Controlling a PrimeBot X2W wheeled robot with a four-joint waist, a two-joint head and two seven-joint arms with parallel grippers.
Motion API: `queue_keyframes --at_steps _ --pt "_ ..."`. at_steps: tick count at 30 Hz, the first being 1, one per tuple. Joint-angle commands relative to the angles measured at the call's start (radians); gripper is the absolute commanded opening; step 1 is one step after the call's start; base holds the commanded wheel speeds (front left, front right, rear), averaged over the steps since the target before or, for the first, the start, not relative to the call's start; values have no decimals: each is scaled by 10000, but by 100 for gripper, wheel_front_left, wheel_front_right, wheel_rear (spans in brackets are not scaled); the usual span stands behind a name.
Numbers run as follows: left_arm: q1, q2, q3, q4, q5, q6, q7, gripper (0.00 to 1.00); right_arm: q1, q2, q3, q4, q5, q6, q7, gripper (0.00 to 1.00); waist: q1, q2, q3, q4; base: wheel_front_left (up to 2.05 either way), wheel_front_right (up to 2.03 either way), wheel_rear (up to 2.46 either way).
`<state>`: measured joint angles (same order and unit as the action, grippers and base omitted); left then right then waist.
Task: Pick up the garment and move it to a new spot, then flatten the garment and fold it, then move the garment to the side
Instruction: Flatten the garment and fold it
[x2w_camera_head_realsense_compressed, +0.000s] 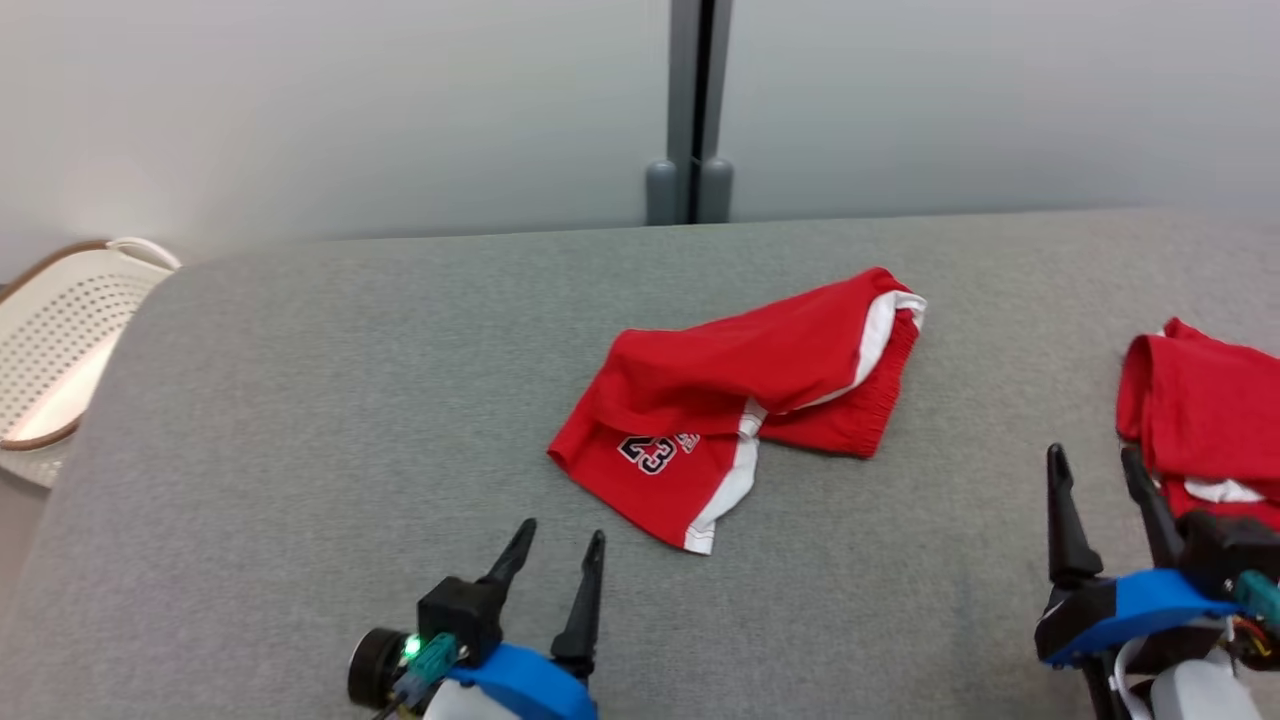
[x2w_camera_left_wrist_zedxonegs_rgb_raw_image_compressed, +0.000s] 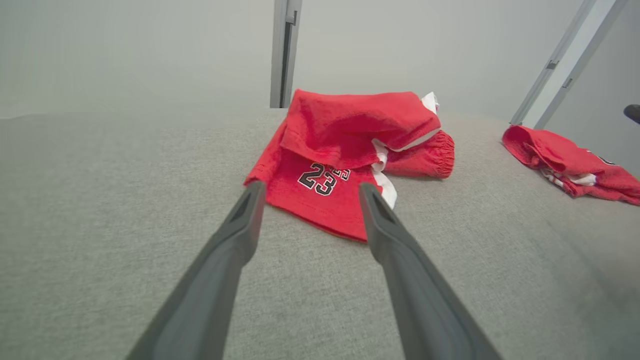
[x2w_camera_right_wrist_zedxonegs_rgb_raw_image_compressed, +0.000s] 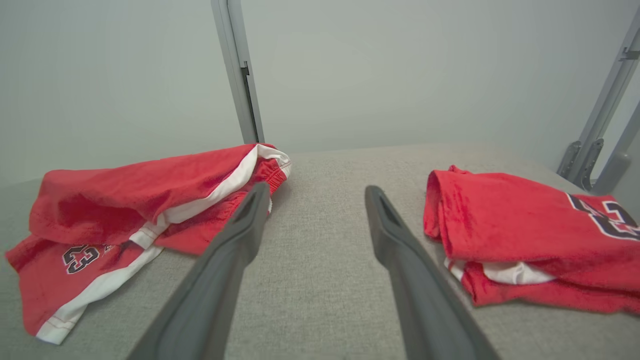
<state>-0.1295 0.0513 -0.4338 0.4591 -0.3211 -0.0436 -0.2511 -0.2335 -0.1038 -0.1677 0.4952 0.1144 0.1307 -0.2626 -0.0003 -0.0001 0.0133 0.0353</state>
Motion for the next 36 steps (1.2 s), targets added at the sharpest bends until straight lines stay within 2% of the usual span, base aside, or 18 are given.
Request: queue_keyframes --at_steps 1,7,13,24,29,34,35,36 --pt "-367 -12 -211 88 -199 -77 106 100 347 150 -4 -399 -94 2 -30 100 3 1 45 -184 0 0 0" --pt "-1648 -7 -1458 734 -963 -105 583 100 791 499 239 -1413 -170 2 -29 100 3 1 598 -958 0 0 0" --pt "-3004 -9 -2246 1920 -2042 285 760 100 418 529 608 -1992 299 2 -30 100 3 1 1393 -1864 0 0 0" --pt "-4786 -4 -2412 3944 -3735 963 175 100 193 528 765 -2385 797 2 -30 100 3 1 2515 -3016 0 0 0" --pt "-5278 -4 -2377 4638 -3999 942 -24 100 140 529 807 -2417 981 2 -30 100 3 1 2750 -3264 0 0 0" --pt "-5608 -7 -2290 4769 -4201 896 -135 100 100 528 836 -2449 1082 2 -31 100 3 1 2879 -3410 0 0 0" --pt "-5641 -7 -2270 4725 -4230 914 -141 95 102 528 838 -2457 1086 3 -31 100 3 1 2891 -3426 0 0 0" --pt "-5699 -7 -2205 4623 -4191 954 -147 71 108 528 832 -2458 1109 2 -31 100 3 1 2902 -3435 0 0 0"
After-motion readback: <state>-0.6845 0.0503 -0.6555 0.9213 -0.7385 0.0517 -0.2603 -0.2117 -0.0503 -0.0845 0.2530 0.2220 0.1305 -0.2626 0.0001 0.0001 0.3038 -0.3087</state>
